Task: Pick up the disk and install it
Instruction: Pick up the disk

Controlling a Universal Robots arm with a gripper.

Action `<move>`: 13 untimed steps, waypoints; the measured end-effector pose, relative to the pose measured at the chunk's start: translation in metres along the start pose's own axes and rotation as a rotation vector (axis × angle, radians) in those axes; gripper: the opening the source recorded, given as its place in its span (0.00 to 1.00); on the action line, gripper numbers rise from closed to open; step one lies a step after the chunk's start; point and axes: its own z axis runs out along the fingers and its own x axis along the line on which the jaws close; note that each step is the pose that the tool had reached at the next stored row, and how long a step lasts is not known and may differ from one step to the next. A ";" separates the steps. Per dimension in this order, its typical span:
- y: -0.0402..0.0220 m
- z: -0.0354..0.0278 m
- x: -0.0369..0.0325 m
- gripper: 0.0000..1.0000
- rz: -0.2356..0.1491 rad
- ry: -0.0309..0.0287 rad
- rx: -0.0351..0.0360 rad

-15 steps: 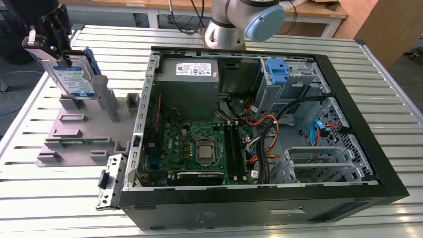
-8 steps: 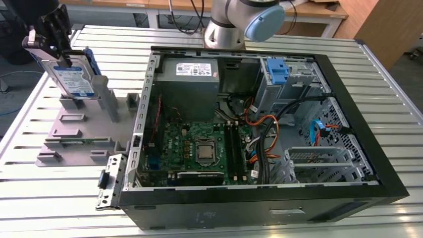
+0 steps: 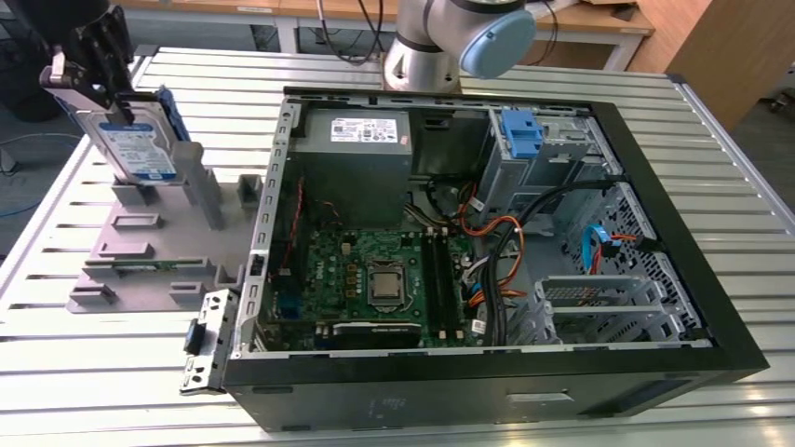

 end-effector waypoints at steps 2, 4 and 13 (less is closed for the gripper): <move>0.0002 -0.0061 -0.0005 0.35 0.000 -0.0001 0.0002; 0.0004 -0.0133 -0.0010 0.35 0.000 -0.0001 0.0002; 0.0015 -0.0461 -0.0035 0.35 0.000 -0.0001 0.0002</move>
